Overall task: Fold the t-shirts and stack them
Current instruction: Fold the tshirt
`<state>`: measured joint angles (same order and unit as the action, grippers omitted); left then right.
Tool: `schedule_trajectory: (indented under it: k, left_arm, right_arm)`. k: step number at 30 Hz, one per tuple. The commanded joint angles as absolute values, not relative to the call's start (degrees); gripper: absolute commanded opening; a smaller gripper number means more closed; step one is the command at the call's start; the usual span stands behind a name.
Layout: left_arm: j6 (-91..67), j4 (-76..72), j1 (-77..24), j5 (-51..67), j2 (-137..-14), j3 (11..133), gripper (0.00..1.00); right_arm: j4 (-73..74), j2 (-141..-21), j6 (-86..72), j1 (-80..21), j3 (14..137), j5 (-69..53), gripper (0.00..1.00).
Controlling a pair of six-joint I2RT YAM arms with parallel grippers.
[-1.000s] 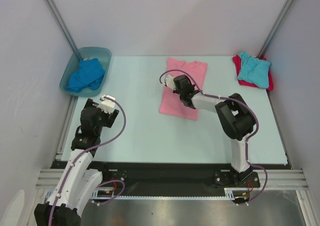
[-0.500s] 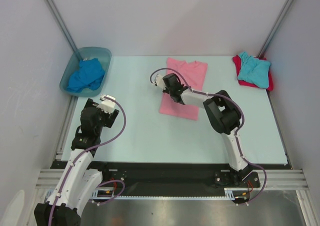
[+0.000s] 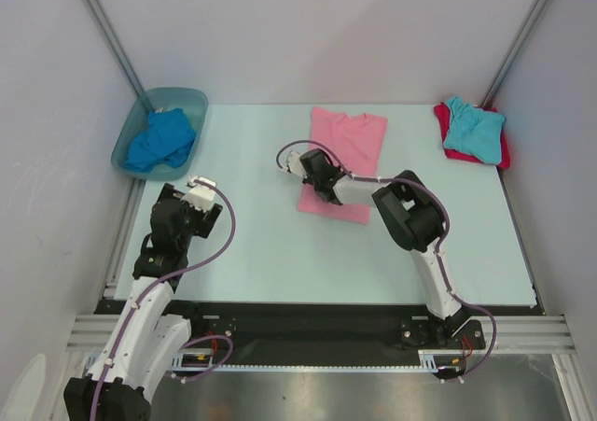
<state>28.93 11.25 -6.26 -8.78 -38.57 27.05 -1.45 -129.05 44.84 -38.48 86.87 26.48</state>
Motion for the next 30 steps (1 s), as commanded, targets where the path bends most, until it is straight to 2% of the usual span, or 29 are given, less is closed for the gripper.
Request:
schedule_trajectory:
  k: [1,2,4,7,11,16,30]
  left_arm:
    - [28.39,10.37,-6.59,-8.00,-37.79,27.16,1.00]
    - [28.30,10.20,-6.59,-7.91,-37.88,27.25,1.00]
    - [28.30,10.20,-6.59,-8.09,-37.88,27.42,1.00]
    - [28.21,10.46,-6.59,-8.17,-37.62,27.42,1.00]
    - [28.21,10.64,-6.68,-8.00,-36.48,27.25,1.00]
    - [28.04,11.07,-6.59,-8.00,-35.95,27.60,1.00]
    - [28.04,11.25,-6.68,-7.73,-35.42,27.77,1.00]
  right_arm:
    - [-5.53,-117.12,48.51,-41.83,79.56,31.64,0.25]
    - [-4.93,-114.81,48.52,-42.53,77.19,32.34,0.43]
    - [1.55,-110.16,46.86,-44.90,76.21,32.70,0.51]
    - [9.72,-106.27,41.58,-48.15,72.96,30.33,0.58]
    - [11.25,-101.44,38.59,-52.38,66.20,29.96,0.61]
    - [8.71,-101.34,37.62,-55.63,56.80,31.28,0.62]
    - [1.24,-106.61,40.33,-56.07,52.12,33.92,0.63]
